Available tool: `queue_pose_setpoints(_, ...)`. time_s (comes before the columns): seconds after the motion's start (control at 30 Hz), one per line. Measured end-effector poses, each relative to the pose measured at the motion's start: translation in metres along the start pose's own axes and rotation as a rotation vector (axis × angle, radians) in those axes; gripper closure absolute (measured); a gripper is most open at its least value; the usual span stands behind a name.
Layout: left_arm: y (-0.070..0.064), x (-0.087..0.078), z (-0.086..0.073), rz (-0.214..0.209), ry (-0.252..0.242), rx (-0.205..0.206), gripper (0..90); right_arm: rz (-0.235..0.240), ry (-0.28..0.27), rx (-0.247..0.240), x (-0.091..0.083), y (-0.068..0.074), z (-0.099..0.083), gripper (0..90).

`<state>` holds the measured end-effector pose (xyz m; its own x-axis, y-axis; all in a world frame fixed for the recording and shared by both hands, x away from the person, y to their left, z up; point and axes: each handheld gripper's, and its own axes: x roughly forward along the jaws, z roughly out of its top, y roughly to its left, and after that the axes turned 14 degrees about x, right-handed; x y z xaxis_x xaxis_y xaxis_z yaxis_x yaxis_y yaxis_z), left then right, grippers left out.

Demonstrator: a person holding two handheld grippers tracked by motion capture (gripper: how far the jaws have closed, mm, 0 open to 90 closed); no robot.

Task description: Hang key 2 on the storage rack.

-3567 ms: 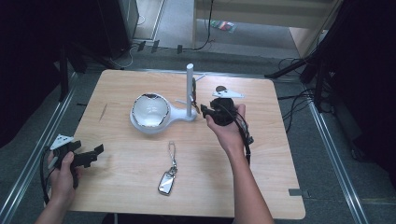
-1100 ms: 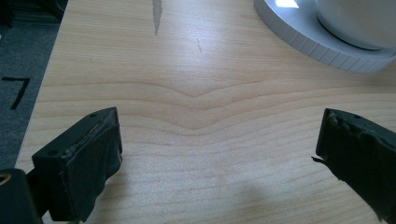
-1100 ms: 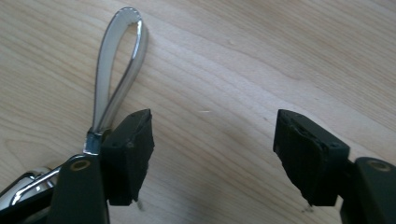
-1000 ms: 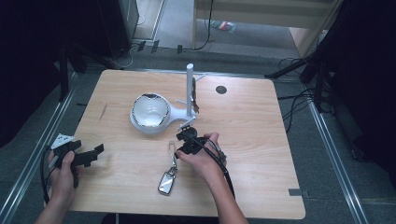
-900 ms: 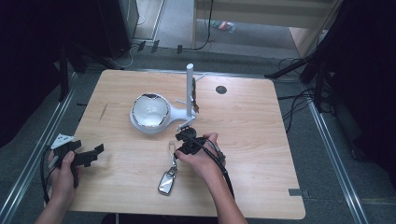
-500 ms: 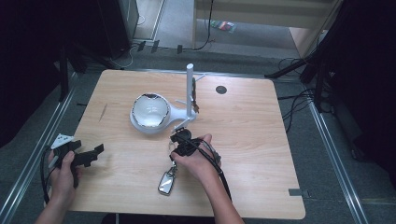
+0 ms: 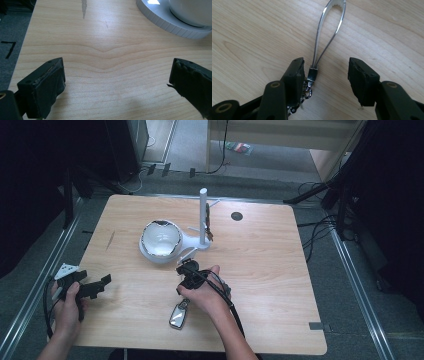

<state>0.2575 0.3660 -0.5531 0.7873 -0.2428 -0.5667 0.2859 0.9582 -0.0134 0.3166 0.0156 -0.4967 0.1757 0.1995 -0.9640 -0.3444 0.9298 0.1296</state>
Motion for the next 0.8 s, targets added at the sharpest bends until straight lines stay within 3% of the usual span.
queue_pose_setpoints(0.37, 0.000, 0.000, 0.000, -0.001, 0.000, 0.000, 0.7, -0.014, 0.053, -0.016, 0.011, 0.011, -0.001, 64.0)
queue_pose_setpoints(0.43, 0.000, 0.000, 0.000, -0.001, 0.000, 0.000, 0.7, -0.023, 0.053, -0.023, 0.013, 0.013, -0.002, 69.6)
queue_pose_setpoints(0.8, 0.000, 0.000, 0.000, 0.000, 0.000, 0.000, 0.6, -0.052, 0.053, -0.035, 0.014, 0.015, -0.002, 82.0)
